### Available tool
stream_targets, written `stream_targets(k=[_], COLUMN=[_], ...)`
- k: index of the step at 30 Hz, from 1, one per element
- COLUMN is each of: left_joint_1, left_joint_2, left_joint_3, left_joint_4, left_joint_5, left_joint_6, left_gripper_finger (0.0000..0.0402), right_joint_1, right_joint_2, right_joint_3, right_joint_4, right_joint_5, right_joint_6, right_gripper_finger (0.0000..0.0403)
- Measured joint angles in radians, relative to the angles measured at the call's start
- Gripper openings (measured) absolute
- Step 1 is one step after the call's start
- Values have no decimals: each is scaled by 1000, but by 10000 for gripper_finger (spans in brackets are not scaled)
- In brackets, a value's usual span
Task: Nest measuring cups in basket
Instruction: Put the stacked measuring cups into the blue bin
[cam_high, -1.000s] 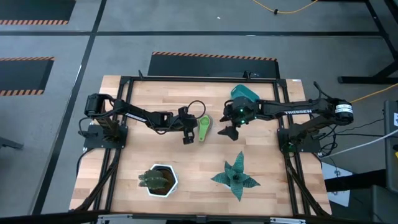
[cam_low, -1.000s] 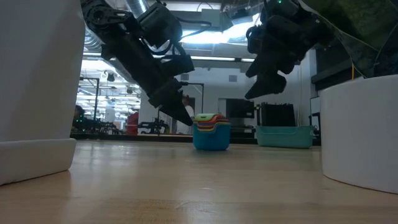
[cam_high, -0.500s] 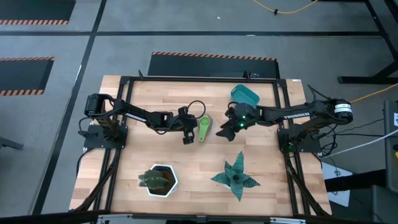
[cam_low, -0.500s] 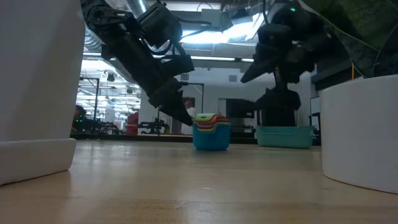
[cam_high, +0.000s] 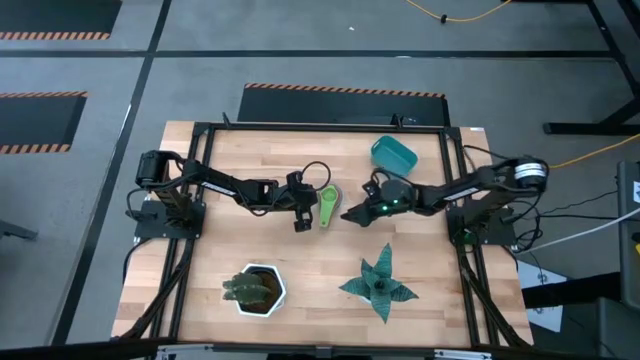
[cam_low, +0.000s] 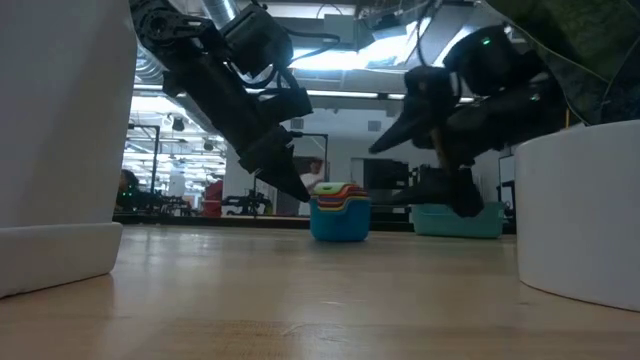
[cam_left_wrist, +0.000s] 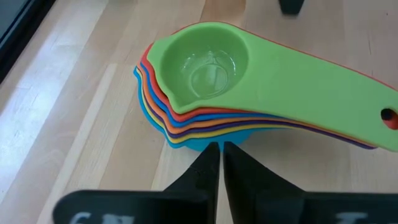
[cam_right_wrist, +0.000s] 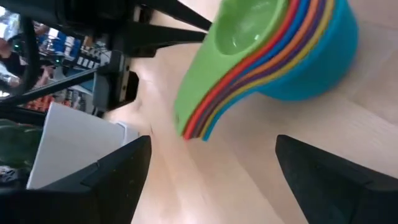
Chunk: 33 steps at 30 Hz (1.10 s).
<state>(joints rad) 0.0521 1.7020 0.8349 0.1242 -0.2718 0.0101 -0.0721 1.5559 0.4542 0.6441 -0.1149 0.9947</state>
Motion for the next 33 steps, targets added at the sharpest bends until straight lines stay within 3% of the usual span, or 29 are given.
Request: stream_targets(k=[17, 33], left_joint_1=[0, 0], left_joint_2=[0, 0], left_joint_3=[0, 0], left_joint_4=[0, 0], left_joint_5=[0, 0], left_joint_6=[0, 0], left_gripper_finger=[28, 14], right_joint_1=[11, 11], right_joint_2=[337, 383], right_joint_3=[143, 219], right_joint_4=[279, 271], right_joint_5=[-54, -99], right_joint_6=[151, 104], right_gripper_finger=[349, 349])
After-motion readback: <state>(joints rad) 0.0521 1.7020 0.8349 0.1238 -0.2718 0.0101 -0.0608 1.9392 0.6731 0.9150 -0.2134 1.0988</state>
